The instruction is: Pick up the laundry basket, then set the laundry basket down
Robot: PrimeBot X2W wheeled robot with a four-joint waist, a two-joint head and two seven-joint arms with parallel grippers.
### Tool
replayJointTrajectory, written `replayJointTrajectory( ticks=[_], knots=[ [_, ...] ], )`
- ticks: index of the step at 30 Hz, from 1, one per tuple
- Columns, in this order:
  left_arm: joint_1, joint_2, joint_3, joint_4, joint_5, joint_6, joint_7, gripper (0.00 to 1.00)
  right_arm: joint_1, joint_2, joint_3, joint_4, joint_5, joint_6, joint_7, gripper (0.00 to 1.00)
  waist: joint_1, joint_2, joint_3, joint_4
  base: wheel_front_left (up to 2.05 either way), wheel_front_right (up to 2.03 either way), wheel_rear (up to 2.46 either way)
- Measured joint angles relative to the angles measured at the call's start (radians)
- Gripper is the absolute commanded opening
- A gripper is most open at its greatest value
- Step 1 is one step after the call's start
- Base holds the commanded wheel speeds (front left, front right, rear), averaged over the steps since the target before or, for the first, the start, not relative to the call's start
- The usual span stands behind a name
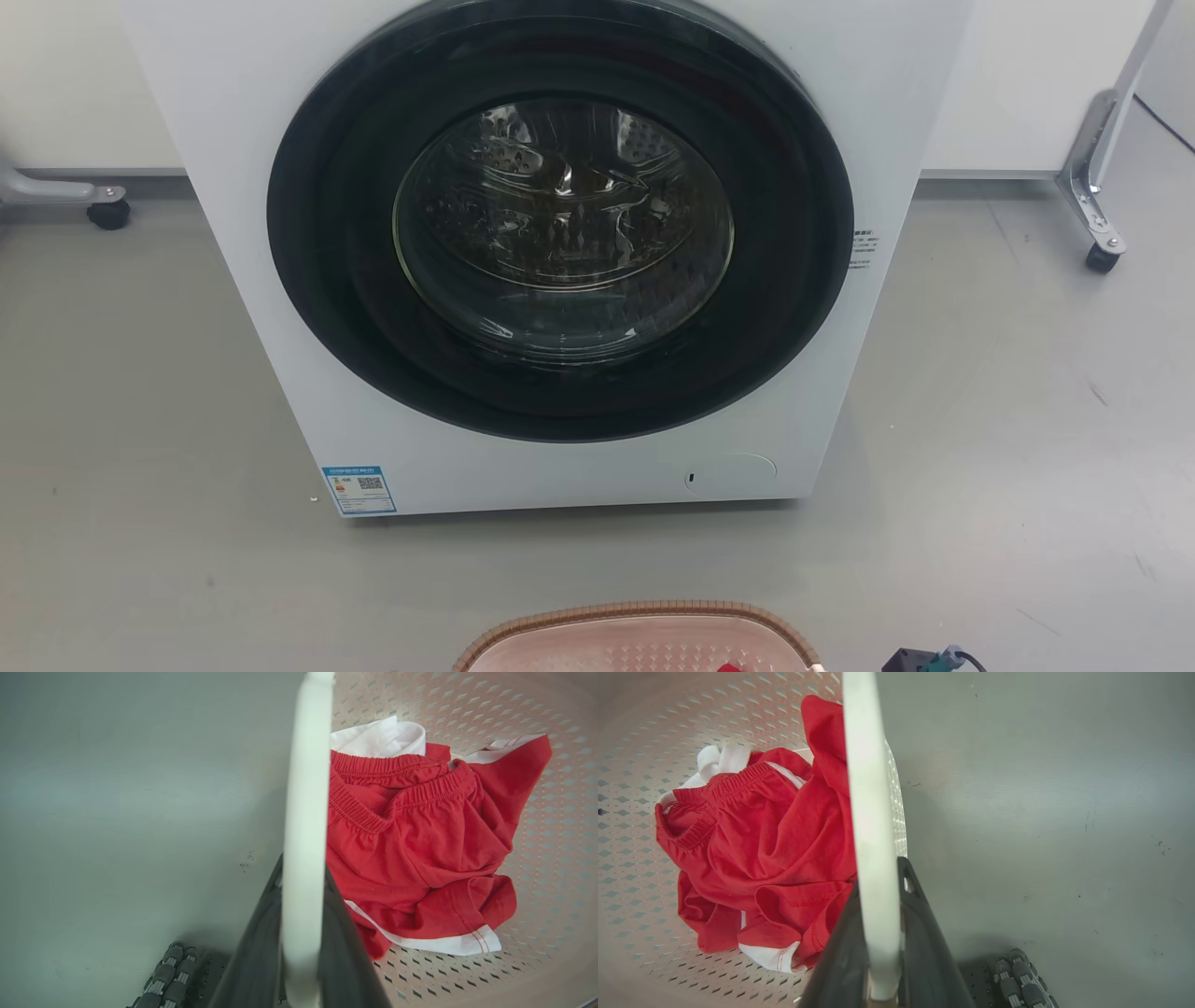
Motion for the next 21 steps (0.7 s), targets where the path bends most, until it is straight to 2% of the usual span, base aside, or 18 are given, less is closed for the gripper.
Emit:
replayJointTrajectory(
  ticks=[21],
  knots=[
    [0.004, 0.004, -0.025, -0.006, -0.038, 0.016, 0.004, 0.00, 0.007, -0.001, 0.031, -0.007, 0.032, -0.021, 0.000, 0.00, 0.0000, 0.0000, 0.005, 0.004, 0.00, 0.00, 0.00]
  ],
)
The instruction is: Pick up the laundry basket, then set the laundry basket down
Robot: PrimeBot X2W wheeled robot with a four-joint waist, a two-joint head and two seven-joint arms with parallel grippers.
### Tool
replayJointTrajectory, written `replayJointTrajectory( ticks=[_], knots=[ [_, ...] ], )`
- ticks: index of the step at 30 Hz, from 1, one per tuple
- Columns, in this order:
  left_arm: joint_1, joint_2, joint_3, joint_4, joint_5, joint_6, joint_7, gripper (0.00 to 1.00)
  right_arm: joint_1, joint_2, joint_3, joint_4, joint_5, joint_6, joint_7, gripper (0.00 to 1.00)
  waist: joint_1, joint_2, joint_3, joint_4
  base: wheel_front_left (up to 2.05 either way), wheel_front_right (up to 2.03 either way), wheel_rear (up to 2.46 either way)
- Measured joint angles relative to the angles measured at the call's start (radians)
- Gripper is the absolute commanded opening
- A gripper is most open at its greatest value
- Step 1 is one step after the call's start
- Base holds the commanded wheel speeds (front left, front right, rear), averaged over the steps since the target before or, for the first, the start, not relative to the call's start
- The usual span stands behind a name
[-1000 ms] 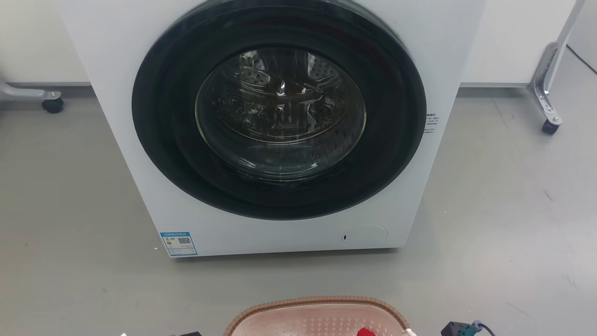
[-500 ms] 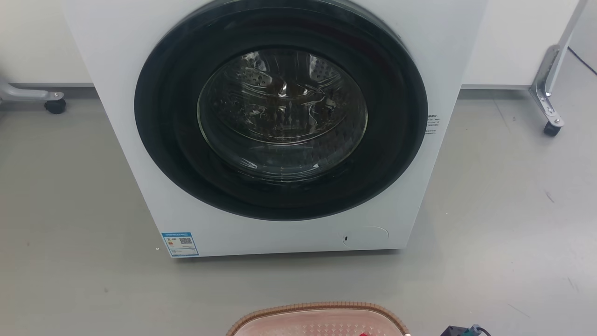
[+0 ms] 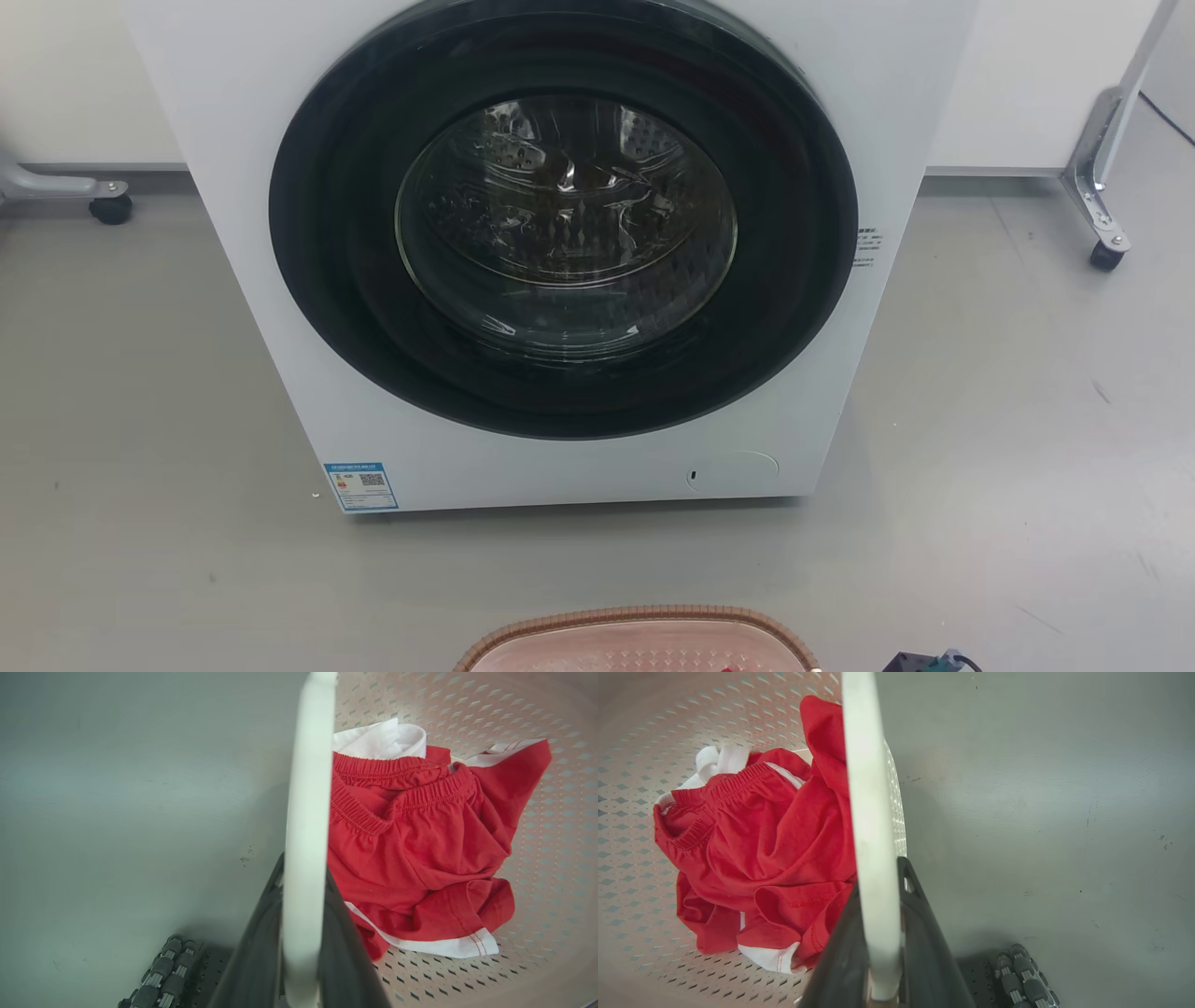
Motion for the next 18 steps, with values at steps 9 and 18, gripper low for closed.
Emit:
replayJointTrajectory(
  ticks=[9, 18],
  knots=[
    [0.000, 0.000, -0.014, -0.001, -0.012, 0.005, -0.004, 0.00, -0.005, 0.000, 0.008, 0.006, 0.018, 0.000, -0.002, 0.00, 0.0000, 0.0000, 0.006, -0.001, 0.00, 0.00, 0.00],
    [-0.009, 0.002, -0.021, -0.012, -0.016, 0.009, -0.022, 0.00, -0.034, -0.001, 0.010, 0.015, 0.022, -0.002, -0.019, 0.00, 0.0000, 0.0000, 0.041, -0.003, 0.00, 0.00, 0.00]
  ],
)
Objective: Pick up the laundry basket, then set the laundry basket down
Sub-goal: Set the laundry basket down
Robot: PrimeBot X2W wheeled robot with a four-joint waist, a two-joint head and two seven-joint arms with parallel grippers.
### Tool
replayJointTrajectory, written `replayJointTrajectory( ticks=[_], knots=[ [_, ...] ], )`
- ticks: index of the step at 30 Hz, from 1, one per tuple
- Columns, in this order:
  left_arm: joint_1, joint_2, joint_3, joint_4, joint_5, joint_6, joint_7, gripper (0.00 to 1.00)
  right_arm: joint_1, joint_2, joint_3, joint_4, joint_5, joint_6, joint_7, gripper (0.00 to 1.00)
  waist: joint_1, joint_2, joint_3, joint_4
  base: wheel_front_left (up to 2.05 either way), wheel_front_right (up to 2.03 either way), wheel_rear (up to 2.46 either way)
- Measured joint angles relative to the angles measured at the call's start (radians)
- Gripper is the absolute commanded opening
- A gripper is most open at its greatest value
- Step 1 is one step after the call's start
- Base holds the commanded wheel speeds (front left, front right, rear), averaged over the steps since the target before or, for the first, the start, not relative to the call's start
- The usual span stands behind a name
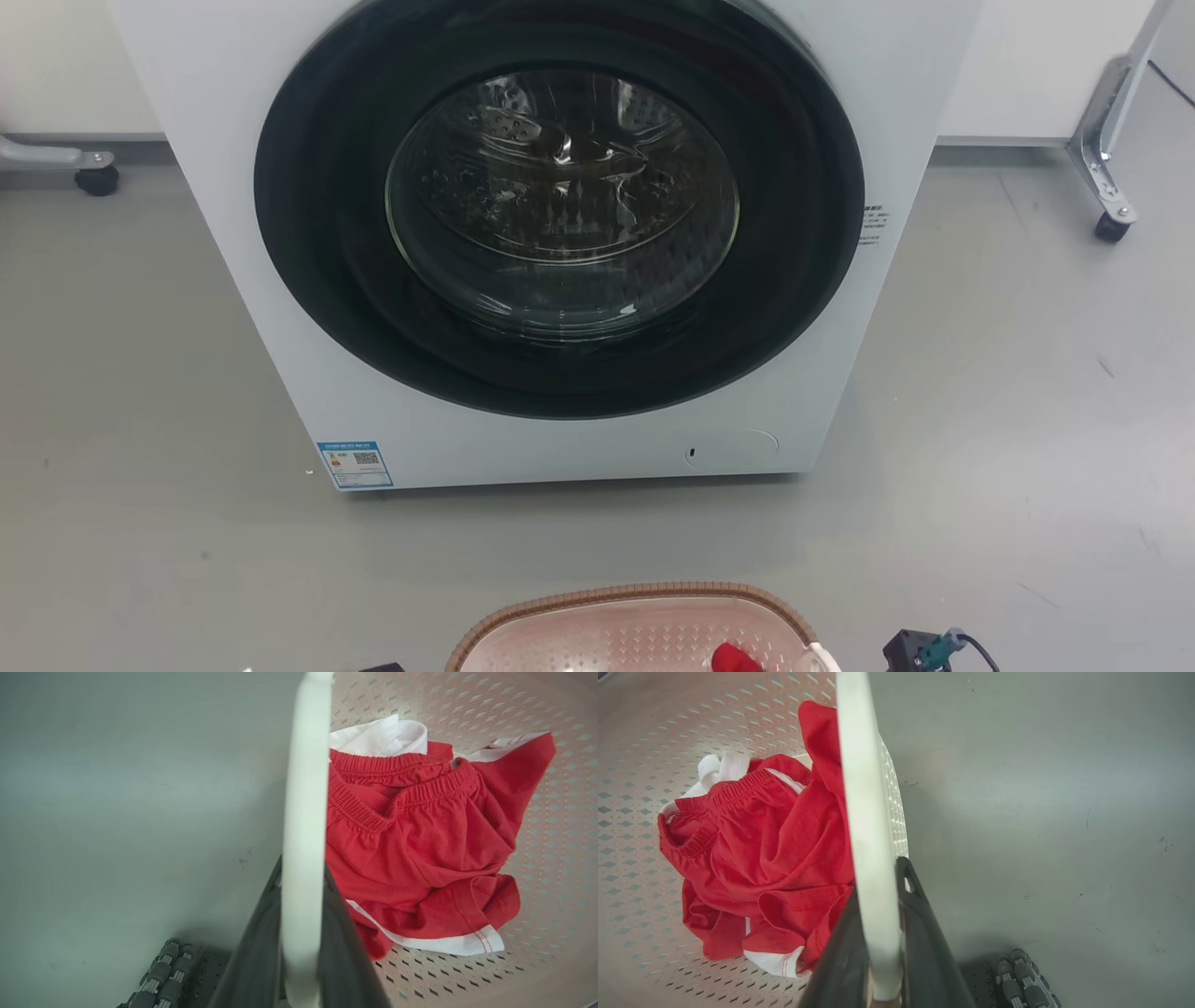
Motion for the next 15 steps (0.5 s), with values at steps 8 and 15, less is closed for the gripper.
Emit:
replayJointTrajectory(
  ticks=[8, 15],
  knots=[
    [-0.060, 0.002, -0.006, -0.015, 0.000, 0.009, -0.021, 0.00, -0.058, -0.005, -0.005, 0.008, -0.001, 0.000, -0.034, 0.00, 0.0002, 0.0000, 0.068, -0.006, 0.00, 0.00, 0.00],
    [-0.120, 0.001, -0.008, -0.019, 0.000, 0.010, -0.044, 0.00, -0.114, -0.015, -0.005, 0.004, -0.004, 0.000, -0.061, 0.00, 0.0002, 0.0000, 0.135, -0.008, 0.00, 0.00, 0.00]
  ],
)
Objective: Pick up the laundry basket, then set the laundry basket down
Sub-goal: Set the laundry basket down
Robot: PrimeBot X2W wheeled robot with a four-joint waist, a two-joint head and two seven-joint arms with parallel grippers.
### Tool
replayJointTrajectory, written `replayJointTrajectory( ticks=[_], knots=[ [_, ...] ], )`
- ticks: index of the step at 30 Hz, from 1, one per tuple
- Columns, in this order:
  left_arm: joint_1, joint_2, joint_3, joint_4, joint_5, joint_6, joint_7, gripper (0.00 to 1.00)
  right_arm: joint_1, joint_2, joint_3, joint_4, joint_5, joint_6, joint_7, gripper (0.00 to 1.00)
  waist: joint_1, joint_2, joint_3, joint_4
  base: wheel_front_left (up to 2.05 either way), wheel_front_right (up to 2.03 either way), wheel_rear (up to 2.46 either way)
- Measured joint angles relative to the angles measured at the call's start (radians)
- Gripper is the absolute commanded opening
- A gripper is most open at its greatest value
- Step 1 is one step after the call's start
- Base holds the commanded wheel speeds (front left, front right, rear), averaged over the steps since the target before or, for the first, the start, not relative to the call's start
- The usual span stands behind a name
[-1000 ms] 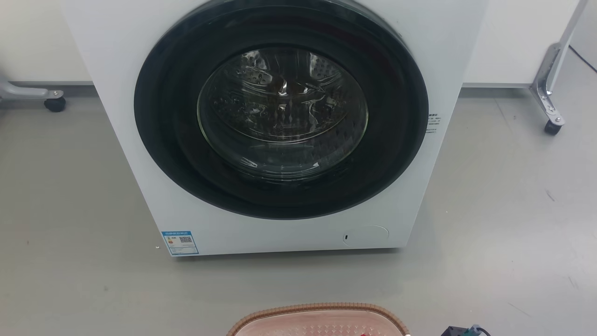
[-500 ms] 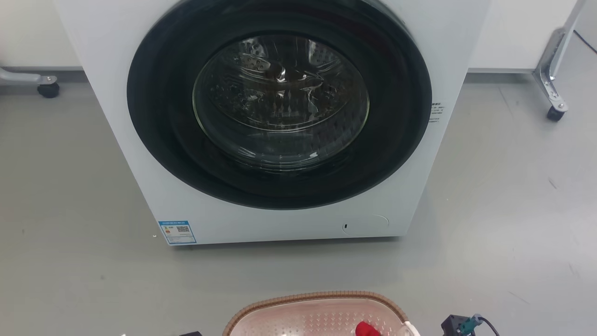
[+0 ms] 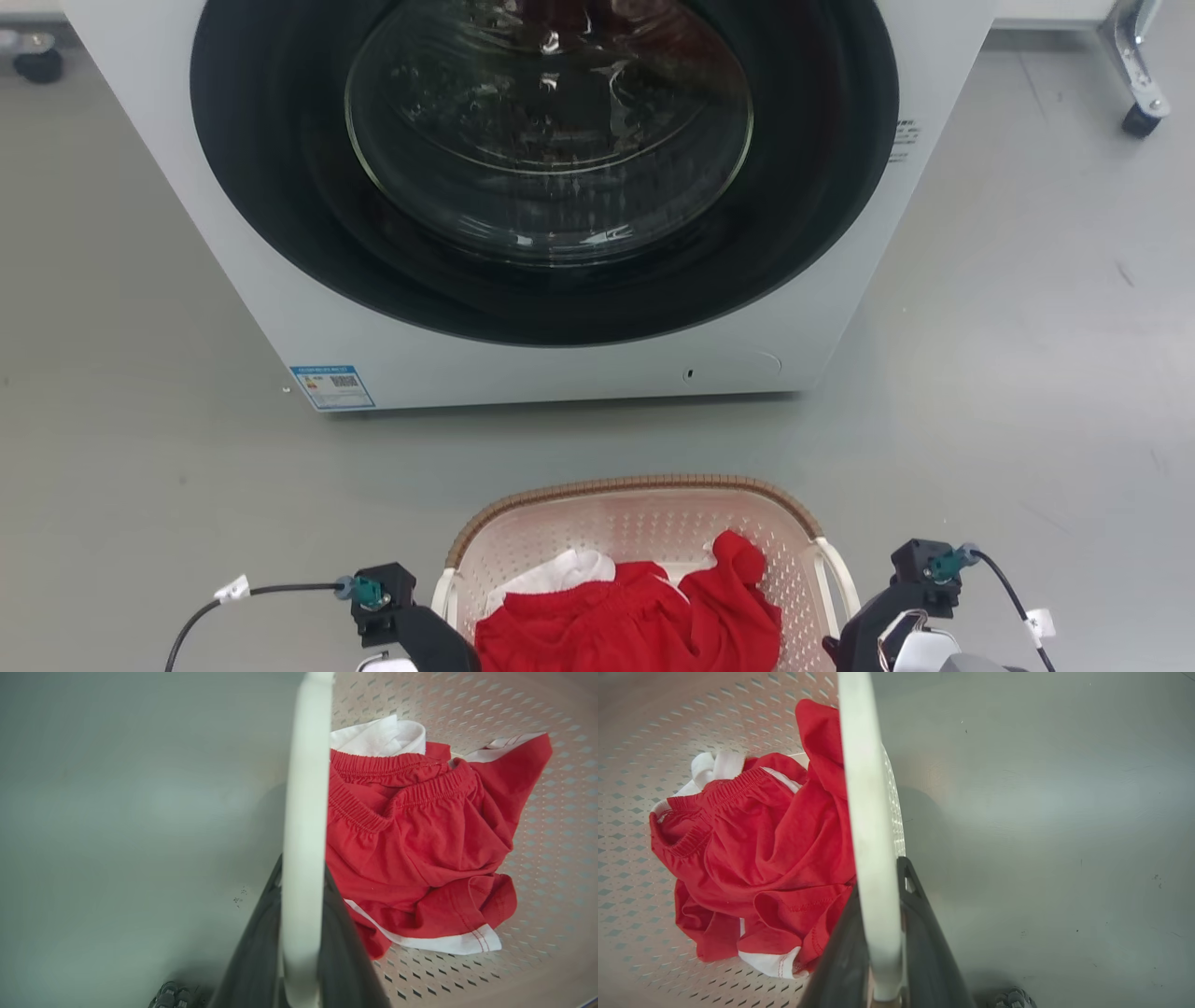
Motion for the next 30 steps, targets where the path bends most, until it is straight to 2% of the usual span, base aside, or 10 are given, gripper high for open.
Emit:
replayJointTrajectory(
  ticks=[30],
  knots=[
    [-0.328, 0.000, 0.014, 0.010, 0.028, 0.009, -0.144, 0.00, -0.330, -0.038, 0.001, -0.033, -0.050, 0.000, -0.100, 0.00, 0.0000, 0.0001, 0.418, 0.014, 0.00, 0.00, 0.00]
  ],
)
